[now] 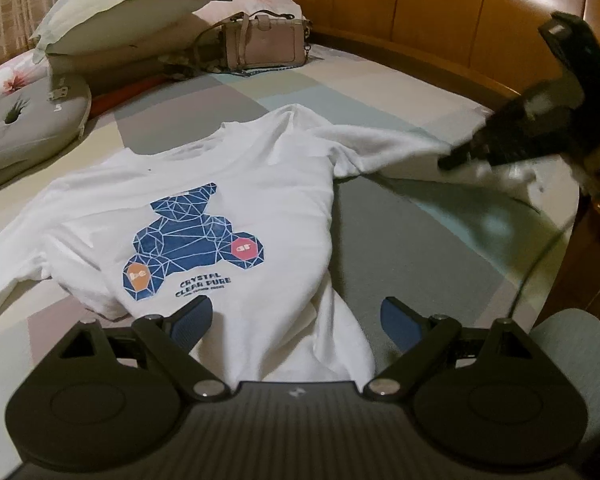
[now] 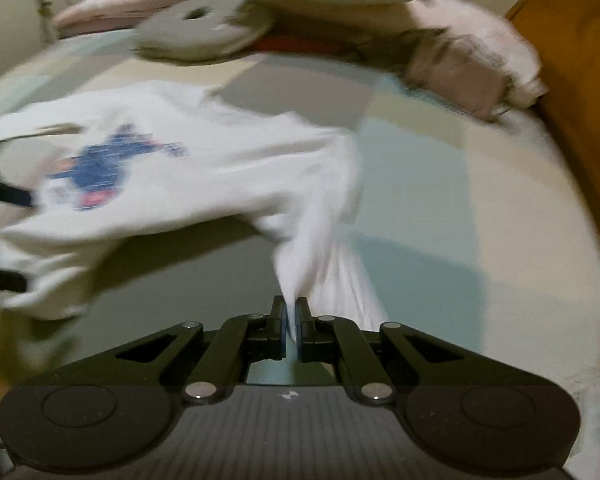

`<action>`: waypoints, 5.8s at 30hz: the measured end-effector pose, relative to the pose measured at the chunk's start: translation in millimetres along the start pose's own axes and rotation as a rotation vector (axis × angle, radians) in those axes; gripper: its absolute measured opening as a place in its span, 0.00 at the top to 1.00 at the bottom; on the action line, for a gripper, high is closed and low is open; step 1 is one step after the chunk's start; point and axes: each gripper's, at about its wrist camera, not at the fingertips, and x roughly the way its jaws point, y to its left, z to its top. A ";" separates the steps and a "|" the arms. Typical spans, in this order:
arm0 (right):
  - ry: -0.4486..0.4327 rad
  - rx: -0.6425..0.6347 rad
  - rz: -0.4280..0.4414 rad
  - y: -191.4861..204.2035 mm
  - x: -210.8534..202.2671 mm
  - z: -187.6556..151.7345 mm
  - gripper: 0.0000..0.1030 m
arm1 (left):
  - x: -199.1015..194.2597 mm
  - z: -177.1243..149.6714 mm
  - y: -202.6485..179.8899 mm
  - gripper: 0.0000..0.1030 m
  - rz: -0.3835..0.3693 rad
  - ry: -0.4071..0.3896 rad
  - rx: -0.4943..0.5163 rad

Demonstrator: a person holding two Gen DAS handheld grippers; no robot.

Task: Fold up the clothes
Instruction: 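Regrasp the sleeve with the right gripper and tug it straight, then grasp the sleeve again with the right gripper and pull it straighter, then release the sleeve and move the right gripper toward the collar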

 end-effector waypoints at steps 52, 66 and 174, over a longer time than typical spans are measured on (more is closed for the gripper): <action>0.004 0.192 0.050 6.4 -71.4 -74.8 0.95 | -15.4 7.4 -40.9 0.12 -0.027 -0.014 0.063; -0.055 0.452 -0.228 -138.9 -23.5 -60.7 0.53 | -7.8 9.7 -49.8 0.12 -0.017 0.015 0.072; 0.010 -0.012 0.117 -84.6 192.3 196.5 0.54 | 6.1 35.3 50.3 0.12 -0.051 -0.104 -0.096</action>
